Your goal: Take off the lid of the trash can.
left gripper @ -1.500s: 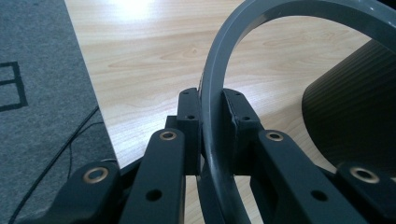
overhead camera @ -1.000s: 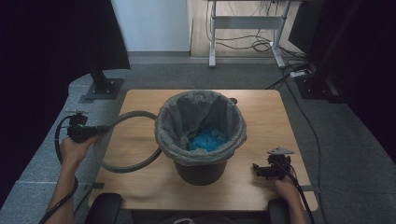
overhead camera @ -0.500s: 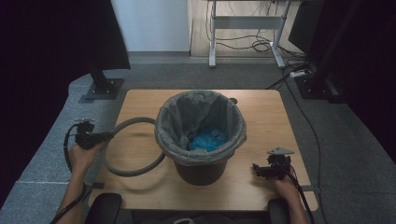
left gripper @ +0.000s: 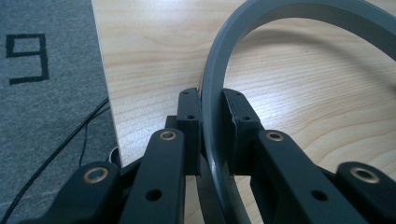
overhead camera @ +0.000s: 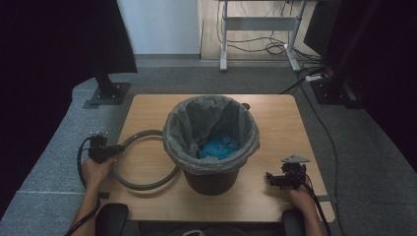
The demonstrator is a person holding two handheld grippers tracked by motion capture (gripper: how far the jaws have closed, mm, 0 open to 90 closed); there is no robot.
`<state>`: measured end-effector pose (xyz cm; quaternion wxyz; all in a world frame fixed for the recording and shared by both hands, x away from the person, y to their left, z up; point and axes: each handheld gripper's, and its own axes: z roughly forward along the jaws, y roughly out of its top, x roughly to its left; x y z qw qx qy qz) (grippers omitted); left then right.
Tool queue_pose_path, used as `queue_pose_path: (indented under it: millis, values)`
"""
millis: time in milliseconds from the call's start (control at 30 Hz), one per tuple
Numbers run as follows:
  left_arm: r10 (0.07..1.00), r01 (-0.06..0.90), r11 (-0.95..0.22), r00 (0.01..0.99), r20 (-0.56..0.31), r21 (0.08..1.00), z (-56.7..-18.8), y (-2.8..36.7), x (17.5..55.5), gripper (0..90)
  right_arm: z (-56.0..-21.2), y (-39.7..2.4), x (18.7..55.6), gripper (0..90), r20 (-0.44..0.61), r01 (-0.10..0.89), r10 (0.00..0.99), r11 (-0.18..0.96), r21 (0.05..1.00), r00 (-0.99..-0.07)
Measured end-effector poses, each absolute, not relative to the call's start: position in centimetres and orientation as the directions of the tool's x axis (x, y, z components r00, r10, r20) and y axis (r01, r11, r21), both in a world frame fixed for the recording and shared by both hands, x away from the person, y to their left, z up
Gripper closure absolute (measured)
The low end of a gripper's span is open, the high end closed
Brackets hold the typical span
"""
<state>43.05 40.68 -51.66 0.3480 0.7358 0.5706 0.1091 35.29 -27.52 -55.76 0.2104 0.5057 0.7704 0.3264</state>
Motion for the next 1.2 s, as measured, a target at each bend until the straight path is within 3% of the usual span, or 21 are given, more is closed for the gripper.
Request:
queue_pose_path:
  millis: [333, 500, 767, 867, 1033, 1200]
  values:
    - [0.929, 0.756, -0.135, 0.321, -0.183, 0.64, -53.4, 39.7, 42.8, 77.8, -55.8, -27.5, 35.3, 0.0, 0.007, 0.643, 0.917, 0.275, 0.715, -0.4]
    - [0.932, 0.732, -0.193, 0.346, -0.112, 0.653, -53.5, 38.9, 42.7, 74.7, -55.8, -27.5, 35.3, 0.0, 0.008, 0.643, 0.917, 0.274, 0.715, -0.4]
    - [0.92, 0.673, -0.272, 0.391, -0.019, 0.687, -54.1, 37.7, 42.4, 43.1, -55.8, -27.5, 35.3, 0.0, 0.007, 0.643, 0.917, 0.275, 0.715, -0.4]
    - [0.914, 0.664, -0.279, 0.405, -0.02, 0.693, -54.4, 37.5, 42.4, 31.4, -55.8, -27.5, 35.3, 0.0, 0.007, 0.643, 0.917, 0.275, 0.715, -0.4]
    - [0.904, 0.668, -0.302, 0.426, -0.017, 0.68, -54.4, 37.0, 42.3, 19.0, -55.8, -27.5, 35.3, 0.0, 0.007, 0.643, 0.917, 0.275, 0.715, -0.4]
    - [0.906, 0.674, -0.303, 0.424, -0.017, 0.673, -54.5, 36.8, 42.2, 13.6, -55.8, -27.5, 35.3, 0.0, 0.007, 0.643, 0.917, 0.275, 0.715, -0.4]
